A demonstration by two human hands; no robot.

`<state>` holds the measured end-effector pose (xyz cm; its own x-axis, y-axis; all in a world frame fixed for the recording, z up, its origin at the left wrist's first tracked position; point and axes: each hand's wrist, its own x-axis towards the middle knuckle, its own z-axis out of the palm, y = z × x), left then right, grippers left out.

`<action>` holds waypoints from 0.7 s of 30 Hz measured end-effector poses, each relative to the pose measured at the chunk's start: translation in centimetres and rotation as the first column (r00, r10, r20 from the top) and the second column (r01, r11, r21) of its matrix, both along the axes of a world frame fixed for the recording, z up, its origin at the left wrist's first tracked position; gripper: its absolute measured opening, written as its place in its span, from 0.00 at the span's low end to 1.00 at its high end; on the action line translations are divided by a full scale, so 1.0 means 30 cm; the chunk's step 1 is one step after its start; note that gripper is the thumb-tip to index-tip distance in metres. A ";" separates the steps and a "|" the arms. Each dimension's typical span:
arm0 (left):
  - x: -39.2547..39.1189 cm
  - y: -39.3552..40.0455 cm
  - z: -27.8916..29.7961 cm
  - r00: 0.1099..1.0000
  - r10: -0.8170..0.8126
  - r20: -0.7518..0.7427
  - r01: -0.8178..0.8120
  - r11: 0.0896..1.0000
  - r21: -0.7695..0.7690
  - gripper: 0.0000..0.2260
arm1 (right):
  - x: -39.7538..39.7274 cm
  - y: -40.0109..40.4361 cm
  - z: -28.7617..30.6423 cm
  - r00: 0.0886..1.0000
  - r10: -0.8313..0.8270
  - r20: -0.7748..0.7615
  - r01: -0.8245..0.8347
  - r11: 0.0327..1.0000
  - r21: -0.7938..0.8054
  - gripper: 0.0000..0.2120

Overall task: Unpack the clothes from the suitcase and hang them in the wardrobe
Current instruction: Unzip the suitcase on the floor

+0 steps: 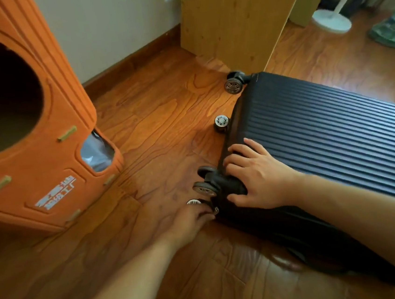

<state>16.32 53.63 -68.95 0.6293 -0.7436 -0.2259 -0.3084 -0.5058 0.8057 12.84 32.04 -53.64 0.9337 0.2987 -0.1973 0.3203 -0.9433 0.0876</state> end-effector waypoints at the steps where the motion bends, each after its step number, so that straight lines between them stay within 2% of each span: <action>1: 0.004 0.010 0.013 0.989 -0.115 0.092 0.111 0.993 0.045 0.08 | -0.021 -0.003 -0.002 1.000 0.012 -0.006 -0.012 1.000 0.000 0.30; 3: 0.014 0.027 0.039 0.933 -0.276 0.232 0.240 0.955 0.173 0.11 | -0.049 -0.002 -0.007 1.000 0.023 -0.018 -0.023 1.000 0.011 0.30; 5: 0.021 0.038 0.045 0.865 -0.357 0.352 0.268 0.923 0.277 0.13 | -0.053 0.004 -0.005 0.999 0.018 -0.036 -0.018 1.000 0.011 0.31; 7: 0.028 0.040 0.060 0.810 -0.393 0.436 0.297 0.915 0.272 0.13 | -0.045 0.010 0.001 0.999 0.013 -0.051 -0.012 1.000 0.010 0.31; 9: 0.061 0.039 0.063 0.819 -0.366 0.442 0.310 0.930 0.196 0.13 | -0.036 0.014 0.006 0.997 0.009 -0.076 -0.008 1.000 0.014 0.31; 11: 0.118 0.042 0.072 0.858 -0.281 0.430 0.217 0.957 0.193 0.12 | -0.030 0.017 0.011 0.996 0.010 -0.090 -0.008 1.000 0.020 0.31; 16: 0.225 0.010 0.089 0.897 -0.263 0.356 0.210 0.961 0.180 0.05 | -0.024 0.038 0.021 0.997 0.040 -0.072 -0.039 0.999 0.014 0.26; 21: 0.301 -0.097 0.136 0.893 -0.267 0.361 0.213 0.960 0.183 0.05 | -0.067 0.050 0.042 0.991 0.068 -0.113 -0.063 0.997 0.047 0.23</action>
